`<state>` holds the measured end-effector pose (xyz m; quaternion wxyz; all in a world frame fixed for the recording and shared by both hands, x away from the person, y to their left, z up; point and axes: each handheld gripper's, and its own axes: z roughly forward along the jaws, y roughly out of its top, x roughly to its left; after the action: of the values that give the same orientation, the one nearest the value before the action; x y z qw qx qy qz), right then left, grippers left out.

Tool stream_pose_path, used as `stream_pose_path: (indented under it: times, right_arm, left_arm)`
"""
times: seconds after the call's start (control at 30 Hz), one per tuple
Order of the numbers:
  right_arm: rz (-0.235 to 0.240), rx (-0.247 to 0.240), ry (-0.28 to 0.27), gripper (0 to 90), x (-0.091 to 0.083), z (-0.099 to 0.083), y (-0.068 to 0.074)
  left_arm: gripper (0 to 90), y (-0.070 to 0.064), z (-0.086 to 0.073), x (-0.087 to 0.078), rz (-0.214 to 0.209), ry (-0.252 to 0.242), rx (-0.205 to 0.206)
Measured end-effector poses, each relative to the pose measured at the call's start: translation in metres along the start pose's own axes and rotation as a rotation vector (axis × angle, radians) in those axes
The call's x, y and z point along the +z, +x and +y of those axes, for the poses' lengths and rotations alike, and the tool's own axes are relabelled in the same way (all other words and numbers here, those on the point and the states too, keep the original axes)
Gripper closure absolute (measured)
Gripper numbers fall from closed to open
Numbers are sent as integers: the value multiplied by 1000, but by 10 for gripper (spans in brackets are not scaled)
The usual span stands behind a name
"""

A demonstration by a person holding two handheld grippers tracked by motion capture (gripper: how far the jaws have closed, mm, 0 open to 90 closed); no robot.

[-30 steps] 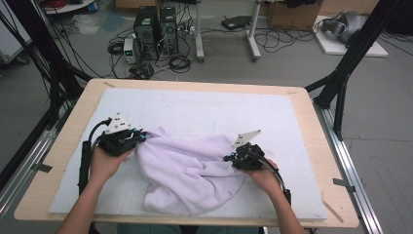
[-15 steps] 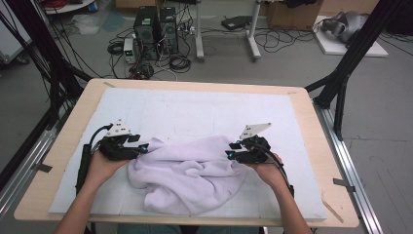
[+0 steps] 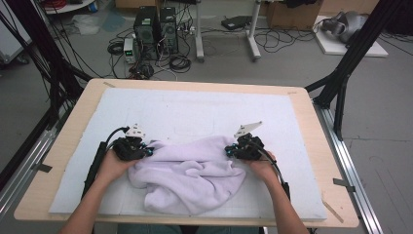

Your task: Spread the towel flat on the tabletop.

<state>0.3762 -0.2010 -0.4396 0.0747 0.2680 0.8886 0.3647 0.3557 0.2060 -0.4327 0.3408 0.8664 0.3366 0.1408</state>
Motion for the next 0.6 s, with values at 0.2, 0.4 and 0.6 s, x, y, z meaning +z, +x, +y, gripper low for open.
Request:
stream_pose_path:
  times: [0.2, 0.4, 0.6]
  right_arm:
    - [60, -11, -64, 877, -23, 11, 3]
    - [-39, -25, -51, 882, -48, 34, -16]
    - [-216, -14, -150, 870, -82, 84, -45]
  left_arm:
    - [836, 2, 4, -20, 31, -111, -30]
    - [845, 13, 27, -35, 101, -198, -47]
    - [775, 39, 96, -43, 289, -381, -44]
